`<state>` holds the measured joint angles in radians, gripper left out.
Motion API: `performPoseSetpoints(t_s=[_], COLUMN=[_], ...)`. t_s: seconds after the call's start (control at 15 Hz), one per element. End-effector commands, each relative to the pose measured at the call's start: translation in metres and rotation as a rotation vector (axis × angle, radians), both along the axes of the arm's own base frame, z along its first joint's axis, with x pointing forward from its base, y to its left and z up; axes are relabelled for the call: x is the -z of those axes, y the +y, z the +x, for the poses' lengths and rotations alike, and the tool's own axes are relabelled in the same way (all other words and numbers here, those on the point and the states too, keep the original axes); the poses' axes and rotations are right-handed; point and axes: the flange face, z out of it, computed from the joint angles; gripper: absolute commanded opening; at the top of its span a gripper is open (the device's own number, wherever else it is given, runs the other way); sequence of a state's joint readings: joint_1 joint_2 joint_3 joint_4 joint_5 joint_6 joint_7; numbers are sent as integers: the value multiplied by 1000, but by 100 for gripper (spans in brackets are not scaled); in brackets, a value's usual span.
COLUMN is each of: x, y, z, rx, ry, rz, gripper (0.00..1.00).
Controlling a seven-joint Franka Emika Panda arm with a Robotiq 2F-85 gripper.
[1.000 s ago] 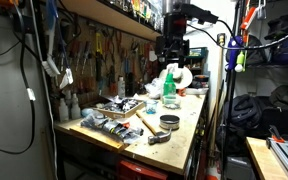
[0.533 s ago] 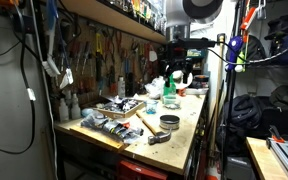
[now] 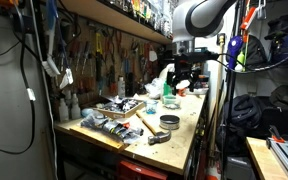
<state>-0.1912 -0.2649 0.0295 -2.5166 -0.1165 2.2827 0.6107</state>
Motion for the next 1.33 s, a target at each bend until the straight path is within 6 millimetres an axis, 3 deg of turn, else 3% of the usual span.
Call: performPoseSetpoints(t_s=[0.0, 0.2, 0.4, 1.27], x=[0, 0, 12, 85], y=[0, 0, -4, -31], z=[0, 0, 11, 64], rx=[0, 0, -2, 20], ry=[0, 0, 6, -128], rz=[0, 0, -5, 6], gripper=[100, 100, 100, 100])
